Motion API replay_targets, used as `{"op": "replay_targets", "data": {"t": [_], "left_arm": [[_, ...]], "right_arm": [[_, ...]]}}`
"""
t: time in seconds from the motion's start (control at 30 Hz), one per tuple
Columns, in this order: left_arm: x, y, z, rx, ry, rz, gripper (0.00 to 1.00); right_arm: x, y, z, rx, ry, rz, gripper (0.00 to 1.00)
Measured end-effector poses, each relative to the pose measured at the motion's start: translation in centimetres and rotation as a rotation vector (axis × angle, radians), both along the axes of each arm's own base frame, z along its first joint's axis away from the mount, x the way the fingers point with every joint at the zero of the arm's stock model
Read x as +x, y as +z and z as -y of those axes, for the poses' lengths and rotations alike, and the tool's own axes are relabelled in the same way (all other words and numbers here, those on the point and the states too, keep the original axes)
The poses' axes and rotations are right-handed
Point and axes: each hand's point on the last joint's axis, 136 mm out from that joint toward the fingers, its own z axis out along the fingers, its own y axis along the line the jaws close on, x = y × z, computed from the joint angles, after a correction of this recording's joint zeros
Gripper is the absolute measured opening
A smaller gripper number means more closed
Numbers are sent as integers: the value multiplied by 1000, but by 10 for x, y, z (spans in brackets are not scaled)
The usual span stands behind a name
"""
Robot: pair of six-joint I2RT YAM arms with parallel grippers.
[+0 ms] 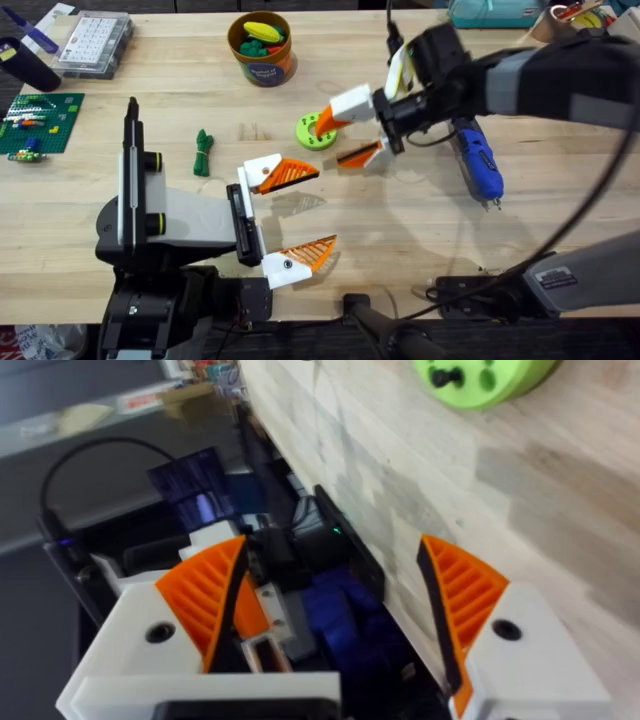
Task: Pick up the gripper from the table and insert it into the empty holder that is missing its gripper. Then pick up a screw, insert it into the mounting hole, and use the screwdriver to tighten it. Finally, clean up the table by picking up the vegetable and placing it into the bucket.
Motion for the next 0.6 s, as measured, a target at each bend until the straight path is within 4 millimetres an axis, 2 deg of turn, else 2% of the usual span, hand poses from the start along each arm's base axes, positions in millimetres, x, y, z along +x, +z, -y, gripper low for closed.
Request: {"op": "replay_targets", "data": {"t": [0.07, 0.27, 0.6], "left_arm": [[0, 0, 0, 0, 0, 1, 988], [1, 0, 0, 1, 5, 1, 988], [1, 0, 0, 1, 7, 1, 988]], "right_arm": [[0, 7, 1, 1, 3, 15, 977], [-9, -4, 3, -12, 20, -26, 977], [-9, 10, -1, 67, 56, 29, 977]]}}
